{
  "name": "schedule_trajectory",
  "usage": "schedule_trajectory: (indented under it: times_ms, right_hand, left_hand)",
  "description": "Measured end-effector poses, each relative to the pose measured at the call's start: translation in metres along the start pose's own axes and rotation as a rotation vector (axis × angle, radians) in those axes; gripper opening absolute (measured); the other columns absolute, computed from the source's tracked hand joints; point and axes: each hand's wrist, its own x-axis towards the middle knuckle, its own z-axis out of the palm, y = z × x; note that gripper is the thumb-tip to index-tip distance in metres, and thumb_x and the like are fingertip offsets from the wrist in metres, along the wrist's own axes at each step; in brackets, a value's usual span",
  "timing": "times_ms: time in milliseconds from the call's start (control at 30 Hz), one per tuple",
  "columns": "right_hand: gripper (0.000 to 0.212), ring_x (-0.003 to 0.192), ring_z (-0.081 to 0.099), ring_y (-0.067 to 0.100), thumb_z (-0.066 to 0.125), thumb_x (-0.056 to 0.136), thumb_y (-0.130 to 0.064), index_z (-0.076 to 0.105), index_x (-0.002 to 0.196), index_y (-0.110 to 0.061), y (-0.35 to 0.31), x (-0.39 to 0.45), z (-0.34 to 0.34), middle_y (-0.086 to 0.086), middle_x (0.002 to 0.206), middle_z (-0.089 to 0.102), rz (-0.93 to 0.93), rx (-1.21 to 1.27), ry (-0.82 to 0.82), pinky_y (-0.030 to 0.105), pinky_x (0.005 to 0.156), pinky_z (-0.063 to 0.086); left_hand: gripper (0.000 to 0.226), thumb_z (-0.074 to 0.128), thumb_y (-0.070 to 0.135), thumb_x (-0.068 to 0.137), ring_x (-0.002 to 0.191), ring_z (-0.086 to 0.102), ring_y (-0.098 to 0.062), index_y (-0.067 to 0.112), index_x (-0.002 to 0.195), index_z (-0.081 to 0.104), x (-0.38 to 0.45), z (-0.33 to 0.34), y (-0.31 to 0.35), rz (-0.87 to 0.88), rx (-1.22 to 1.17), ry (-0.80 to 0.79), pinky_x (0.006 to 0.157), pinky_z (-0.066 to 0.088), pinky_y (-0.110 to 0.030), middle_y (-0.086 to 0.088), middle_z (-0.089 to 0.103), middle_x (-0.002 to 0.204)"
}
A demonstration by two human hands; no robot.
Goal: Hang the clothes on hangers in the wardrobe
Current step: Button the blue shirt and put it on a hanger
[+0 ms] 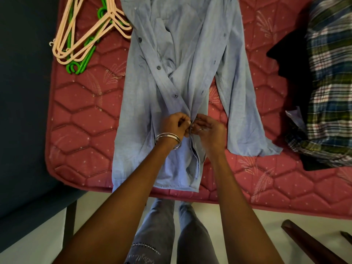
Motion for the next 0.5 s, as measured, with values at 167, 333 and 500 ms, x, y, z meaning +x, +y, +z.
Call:
schedule_trajectory:
  times_ms: [167, 333, 500]
  right_hand:
    - [0.02, 0.061, 0.068, 0.007, 0.069, 0.078, 0.011, 0.067, 0.093, -0.001, -0.0016, -0.0007, -0.0011, -0.006, 0.064, 0.07, 0.001, 0.045, -0.018, 0.021, 0.064, 0.057]
    - [0.019, 0.068, 0.067, 0.007, 0.066, 0.082, 0.007, 0.074, 0.093, -0.005, -0.0009, -0.0019, 0.0014, -0.001, 0.073, 0.071, -0.126, -0.095, -0.027, 0.025, 0.068, 0.056]
    - [0.018, 0.08, 0.071, 0.025, 0.067, 0.079, 0.007, 0.074, 0.093, -0.003, 0.0065, -0.0024, 0.0038, 0.011, 0.086, 0.073, -0.168, -0.118, -0.012, 0.041, 0.077, 0.058]
  left_hand:
    - [0.009, 0.061, 0.0, 0.088, 0.054, 0.058, -0.002, -0.005, 0.089, 0.067, -0.0019, -0.0008, 0.0071, 0.009, 0.051, 0.053, 0.054, 0.052, -0.012, -0.005, 0.063, 0.07]
    - [0.019, 0.07, 0.011, 0.083, 0.052, 0.065, -0.007, -0.008, 0.085, 0.067, -0.0044, 0.0003, 0.0112, -0.087, -0.092, 0.04, 0.058, 0.057, -0.022, -0.008, 0.066, 0.067]
    - [0.012, 0.063, -0.001, 0.086, 0.048, 0.061, -0.001, -0.012, 0.091, 0.065, -0.0059, 0.0034, 0.0089, -0.172, -0.164, 0.107, 0.054, 0.054, -0.016, -0.005, 0.062, 0.066]
